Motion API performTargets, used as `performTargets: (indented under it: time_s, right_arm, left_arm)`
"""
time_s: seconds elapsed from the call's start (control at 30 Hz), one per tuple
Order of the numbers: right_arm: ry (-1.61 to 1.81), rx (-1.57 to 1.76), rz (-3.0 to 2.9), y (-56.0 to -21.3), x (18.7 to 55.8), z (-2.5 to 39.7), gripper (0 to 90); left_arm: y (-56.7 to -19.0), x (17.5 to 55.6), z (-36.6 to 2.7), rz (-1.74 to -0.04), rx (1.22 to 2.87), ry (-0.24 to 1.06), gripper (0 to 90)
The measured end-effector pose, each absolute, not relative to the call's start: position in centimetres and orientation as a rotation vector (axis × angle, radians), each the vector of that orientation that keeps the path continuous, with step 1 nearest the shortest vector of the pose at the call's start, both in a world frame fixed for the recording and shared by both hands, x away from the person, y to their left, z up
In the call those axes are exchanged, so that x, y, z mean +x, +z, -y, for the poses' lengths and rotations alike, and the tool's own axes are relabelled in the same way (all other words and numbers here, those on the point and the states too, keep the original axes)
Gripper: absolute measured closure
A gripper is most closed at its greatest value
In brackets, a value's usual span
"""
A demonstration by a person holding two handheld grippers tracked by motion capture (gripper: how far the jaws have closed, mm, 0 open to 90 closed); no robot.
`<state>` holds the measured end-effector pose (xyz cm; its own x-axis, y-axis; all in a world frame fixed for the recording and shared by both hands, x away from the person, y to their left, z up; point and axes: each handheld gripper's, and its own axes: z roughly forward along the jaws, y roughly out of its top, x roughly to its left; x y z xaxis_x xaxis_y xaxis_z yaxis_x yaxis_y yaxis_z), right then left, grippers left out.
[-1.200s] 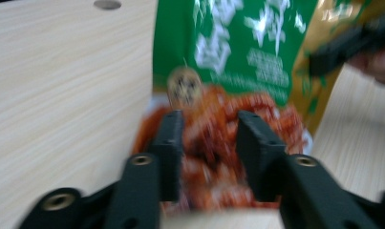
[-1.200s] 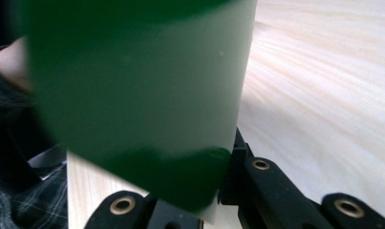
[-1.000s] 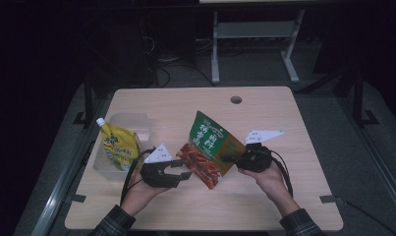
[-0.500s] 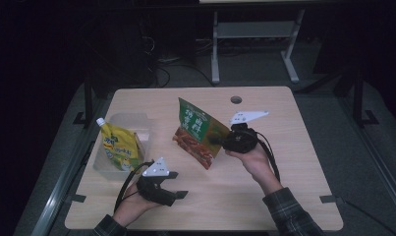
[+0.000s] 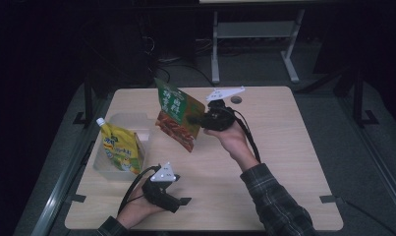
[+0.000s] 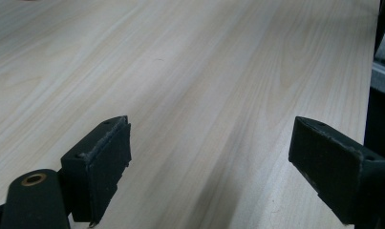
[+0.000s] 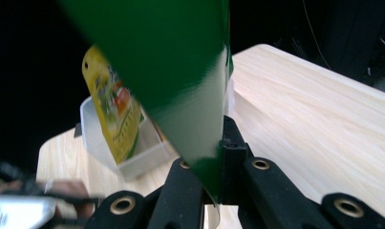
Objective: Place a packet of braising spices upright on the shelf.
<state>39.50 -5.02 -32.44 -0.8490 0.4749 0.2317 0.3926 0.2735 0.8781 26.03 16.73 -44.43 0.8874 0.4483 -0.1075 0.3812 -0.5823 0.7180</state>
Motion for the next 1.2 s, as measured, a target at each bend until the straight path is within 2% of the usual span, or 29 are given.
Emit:
performTargets:
  time_s: [0.4, 0.77, 1.2]
  right_arm:
    - [1.657, 0.769, -2.459, -30.5, 42.9, -2.1, 89.5]
    - [1.635, 0.782, -2.487, -31.5, 44.4, -7.4, 89.5]
    - [1.639, 0.813, -2.479, -32.8, 45.3, -10.4, 89.4]
  left_arm:
    - [-44.6, 26.2, -16.6, -0.562, 2.269, 0.097, 13.9]
    - [-44.7, 26.3, -16.5, -0.546, 2.295, 0.089, 14.0]
    - [-44.9, 26.2, -16.2, -0.529, 2.304, 0.081, 14.0]
